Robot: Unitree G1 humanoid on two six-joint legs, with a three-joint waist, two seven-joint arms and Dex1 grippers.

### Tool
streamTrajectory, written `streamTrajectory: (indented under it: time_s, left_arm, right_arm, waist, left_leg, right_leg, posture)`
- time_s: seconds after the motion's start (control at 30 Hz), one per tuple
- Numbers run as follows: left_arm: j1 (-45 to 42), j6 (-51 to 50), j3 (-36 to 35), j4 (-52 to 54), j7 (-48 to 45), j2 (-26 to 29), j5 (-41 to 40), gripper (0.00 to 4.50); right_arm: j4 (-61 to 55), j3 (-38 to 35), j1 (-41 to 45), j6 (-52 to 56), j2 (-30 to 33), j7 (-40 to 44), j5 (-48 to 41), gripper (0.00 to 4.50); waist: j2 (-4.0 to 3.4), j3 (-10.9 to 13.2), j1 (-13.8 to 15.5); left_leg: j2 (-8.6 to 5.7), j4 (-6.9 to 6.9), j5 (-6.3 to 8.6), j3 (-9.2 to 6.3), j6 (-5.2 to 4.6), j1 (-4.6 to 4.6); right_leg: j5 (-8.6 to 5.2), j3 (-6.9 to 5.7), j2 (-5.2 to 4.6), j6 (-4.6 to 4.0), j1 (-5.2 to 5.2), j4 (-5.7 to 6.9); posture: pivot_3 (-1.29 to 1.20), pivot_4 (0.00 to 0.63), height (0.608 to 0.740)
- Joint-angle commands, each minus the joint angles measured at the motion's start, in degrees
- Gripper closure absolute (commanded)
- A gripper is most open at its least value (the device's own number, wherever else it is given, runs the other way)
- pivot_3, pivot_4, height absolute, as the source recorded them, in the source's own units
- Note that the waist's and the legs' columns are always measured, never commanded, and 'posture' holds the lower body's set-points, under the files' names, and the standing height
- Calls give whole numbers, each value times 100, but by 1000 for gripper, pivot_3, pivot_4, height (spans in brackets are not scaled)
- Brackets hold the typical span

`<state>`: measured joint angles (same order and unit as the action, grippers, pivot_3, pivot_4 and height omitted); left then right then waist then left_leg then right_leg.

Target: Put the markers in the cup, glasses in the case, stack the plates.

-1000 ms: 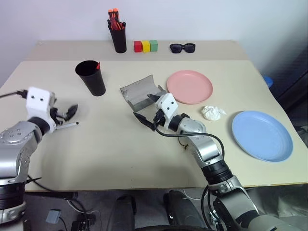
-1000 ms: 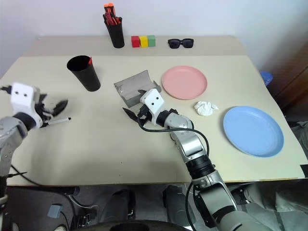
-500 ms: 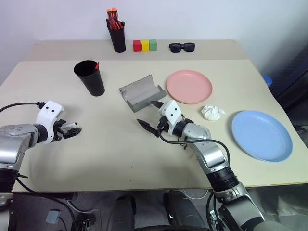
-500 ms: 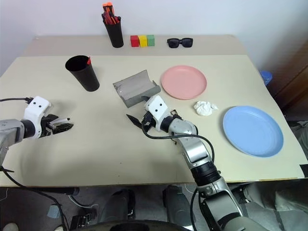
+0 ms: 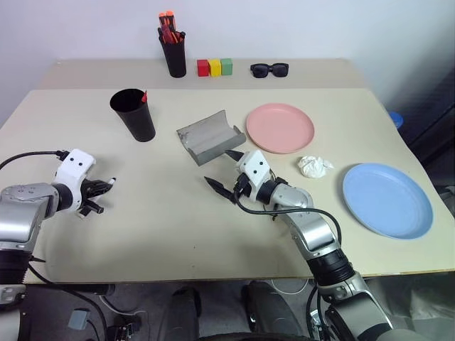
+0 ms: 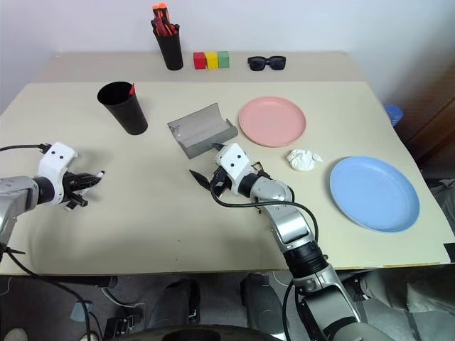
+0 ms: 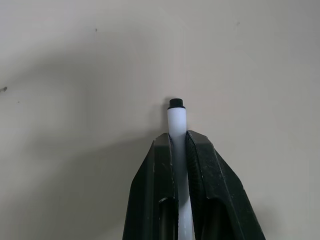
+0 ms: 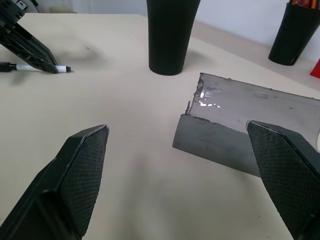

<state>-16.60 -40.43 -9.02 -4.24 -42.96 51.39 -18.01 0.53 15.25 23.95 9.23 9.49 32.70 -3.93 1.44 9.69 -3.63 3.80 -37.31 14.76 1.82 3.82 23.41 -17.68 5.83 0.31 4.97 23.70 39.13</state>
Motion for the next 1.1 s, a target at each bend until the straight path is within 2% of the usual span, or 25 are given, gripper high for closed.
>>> streamTrajectory:
  time_s: [0.03, 0.2, 0.3, 0.47, 0.57, 0.7, 0.83, 0.97, 1.1]
  left_arm:
    - [-540, 339, -872, 1031, 195, -551, -811, 4480]
    - [-1689, 1539, -1461, 1054, 1563, -1479, -633, 4480]
    - [-2403, 2322, -1398, 609, 2576, -1807, 32, 4480]
    - [-3083, 3699, -931, -811, 3635, -1961, 1220, 4480]
    - [-3562, 4583, -767, -2036, 4083, -2167, 1547, 4480]
    - [-4198, 5565, -645, -3600, 4207, -2427, 1627, 4480]
    - [-4655, 6104, -585, -4709, 4182, -2578, 1617, 4480]
    - [-4853, 6305, -489, -5395, 4201, -2665, 1668, 4480]
    - [-4843, 6404, -428, -5653, 4210, -2745, 1659, 4480]
  right_arm:
    - [-134, -37, 201, -113, -109, -96, 15, 0]
    - [58, -168, 472, -254, -312, -422, 91, 0]
    - [206, -335, 724, -349, -587, -836, 88, 0]
    - [342, -527, 1083, -270, -1092, -1233, -86, 0]
    - [440, -495, 1214, -292, -1292, -1259, -110, 0]
    - [441, -427, 1191, -333, -1402, -1224, -99, 0]
    - [354, -387, 1088, -322, -1400, -1213, -81, 0]
    - [269, -373, 1003, -298, -1373, -1227, -55, 0]
    - [208, -372, 936, -288, -1345, -1243, -35, 0]
  waist:
    - [12, 7, 60]
    - [31, 10, 103]
    - [30, 9, 103]
    - [30, 9, 107]
    - [31, 8, 132]
    - [33, 7, 147]
    - [33, 7, 127]
    - [33, 7, 96]
    - [33, 7, 109]
  left_leg:
    - [0, -4, 0, 1, 0, 3]
    - [0, -16, 0, -4, 0, 4]
    - [-1, -12, 0, -3, 0, 1]
    - [-1, -10, 0, -2, 0, 1]
    - [-1, -12, 0, -1, 0, 3]
    - [-4, -14, 0, 0, 0, 9]
    - [-4, -10, 0, 0, 0, 10]
    - [-3, -5, 0, 3, 0, 11]
    - [-3, -1, 0, 2, 1, 11]
  right_leg:
    - [0, 0, -2, 0, 0, 0]
    - [3, -2, 1, 2, -2, 7]
    - [3, 2, 1, 3, -2, 7]
    - [3, 1, 2, 3, 0, 7]
    - [3, -1, 1, 3, -1, 7]
    - [3, -6, -2, 4, -1, 0]
    - [3, -6, 0, 4, 2, 0]
    - [3, -5, 1, 4, 7, 1]
    - [3, -5, 3, 4, 10, 2]
  posture:
    - [0, 150, 740]
    - [0, 150, 740]
    - [0, 150, 740]
    - [0, 150, 740]
    - [0, 150, 740]
    - [0, 150, 740]
    - [0, 150, 740]
    - [0, 150, 740]
    - [0, 150, 740]
